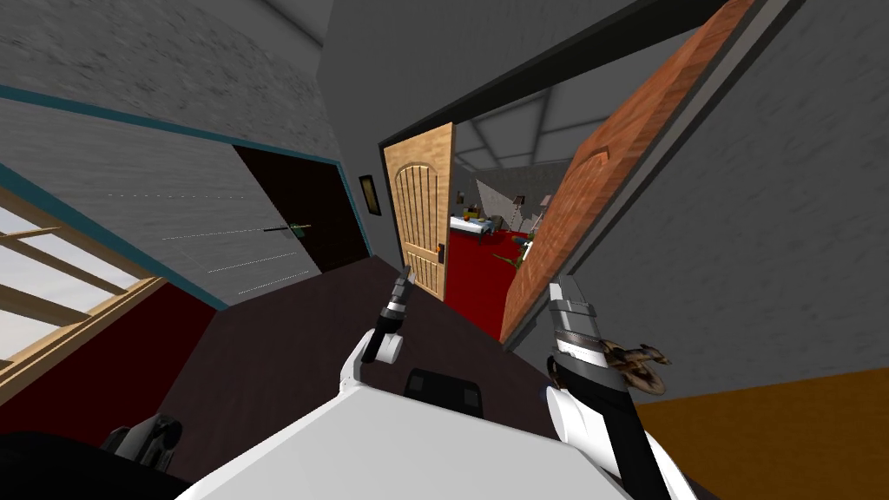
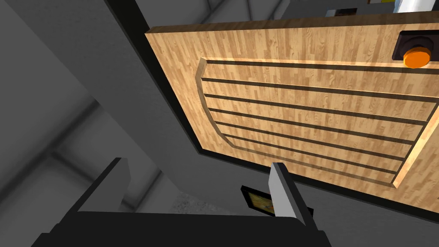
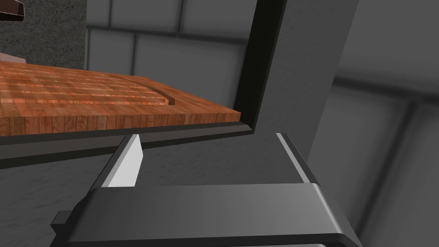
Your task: Push the door open
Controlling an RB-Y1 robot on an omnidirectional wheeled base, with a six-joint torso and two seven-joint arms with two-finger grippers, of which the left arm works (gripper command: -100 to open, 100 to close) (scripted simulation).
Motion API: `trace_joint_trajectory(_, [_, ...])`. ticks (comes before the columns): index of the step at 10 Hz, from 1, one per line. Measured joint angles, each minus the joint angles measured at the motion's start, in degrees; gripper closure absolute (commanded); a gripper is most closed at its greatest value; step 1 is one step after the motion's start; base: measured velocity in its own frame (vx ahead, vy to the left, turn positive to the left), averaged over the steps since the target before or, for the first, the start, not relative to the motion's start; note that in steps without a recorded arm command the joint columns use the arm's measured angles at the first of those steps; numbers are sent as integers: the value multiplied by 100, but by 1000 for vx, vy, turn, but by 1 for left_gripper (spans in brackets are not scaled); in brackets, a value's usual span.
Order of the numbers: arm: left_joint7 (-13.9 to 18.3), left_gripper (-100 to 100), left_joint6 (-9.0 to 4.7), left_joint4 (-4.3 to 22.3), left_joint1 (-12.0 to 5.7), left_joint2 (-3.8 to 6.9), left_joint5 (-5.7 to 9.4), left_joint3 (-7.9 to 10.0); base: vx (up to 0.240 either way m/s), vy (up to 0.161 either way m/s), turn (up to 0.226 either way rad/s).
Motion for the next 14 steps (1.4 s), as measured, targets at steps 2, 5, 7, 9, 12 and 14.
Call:
trace_joint_trajectory(2, [21, -100, 15, 286, -175, -3, 2, -61, 87, 86, -36])
trace_joint_trajectory(5, [93, -100, 50, 720, -468, 45, 32, -92, 68, 69, -18])
trace_joint_trajectory(7, [128, -100, 52, 1032, -673, 52, 45, -120, 55, 49, -16])
trace_joint_trajectory(9, [170, -100, 59, 1393, -901, 58, 59, -159, 78, 95, -34])
trace_joint_trajectory(12, [205, -100, 64, 1860, -1181, 37, 67, -230, 63, 61, -19])
trace_joint_trajectory(14, [282, -100, 81, 2233, -1451, 79, 96, -266, 82, 71, -26])
